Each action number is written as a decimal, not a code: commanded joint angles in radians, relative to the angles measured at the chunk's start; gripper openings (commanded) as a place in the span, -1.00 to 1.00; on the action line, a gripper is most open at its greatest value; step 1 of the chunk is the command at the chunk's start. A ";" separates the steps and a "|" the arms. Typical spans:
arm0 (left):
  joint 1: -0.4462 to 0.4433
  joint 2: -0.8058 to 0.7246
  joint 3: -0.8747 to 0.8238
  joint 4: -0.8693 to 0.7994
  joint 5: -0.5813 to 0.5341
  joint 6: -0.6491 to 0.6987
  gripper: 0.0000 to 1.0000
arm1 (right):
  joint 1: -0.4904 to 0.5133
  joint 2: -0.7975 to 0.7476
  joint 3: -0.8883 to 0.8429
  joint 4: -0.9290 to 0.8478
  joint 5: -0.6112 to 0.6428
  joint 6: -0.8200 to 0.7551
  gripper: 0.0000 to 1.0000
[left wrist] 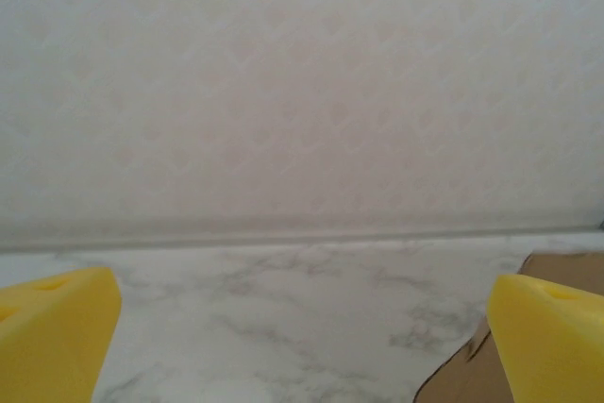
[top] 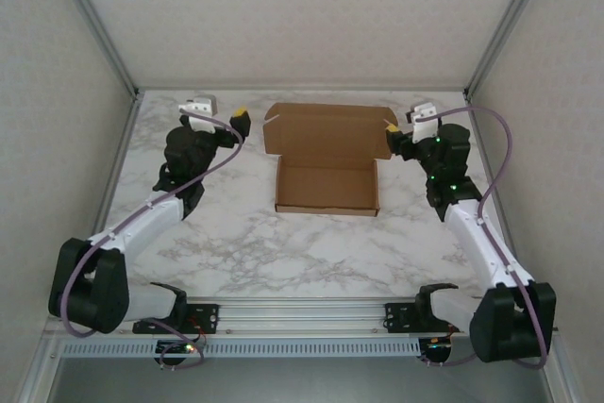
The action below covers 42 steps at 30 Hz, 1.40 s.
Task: Fold the paper box
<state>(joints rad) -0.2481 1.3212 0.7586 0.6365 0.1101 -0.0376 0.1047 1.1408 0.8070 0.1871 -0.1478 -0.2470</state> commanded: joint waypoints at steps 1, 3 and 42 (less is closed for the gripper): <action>0.000 0.056 -0.020 0.081 0.155 -0.011 0.95 | -0.059 0.058 -0.025 0.103 -0.177 0.009 0.45; -0.005 0.103 0.000 0.072 0.207 -0.012 0.92 | -0.071 0.105 -0.015 0.092 -0.202 0.000 0.46; -0.115 0.394 0.185 -0.012 0.259 0.054 -0.74 | -0.015 0.352 0.174 -0.105 -0.294 -0.058 -0.31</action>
<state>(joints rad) -0.3466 1.7123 0.9119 0.6468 0.3840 0.0185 0.0765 1.5482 0.9890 0.0895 -0.4507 -0.3027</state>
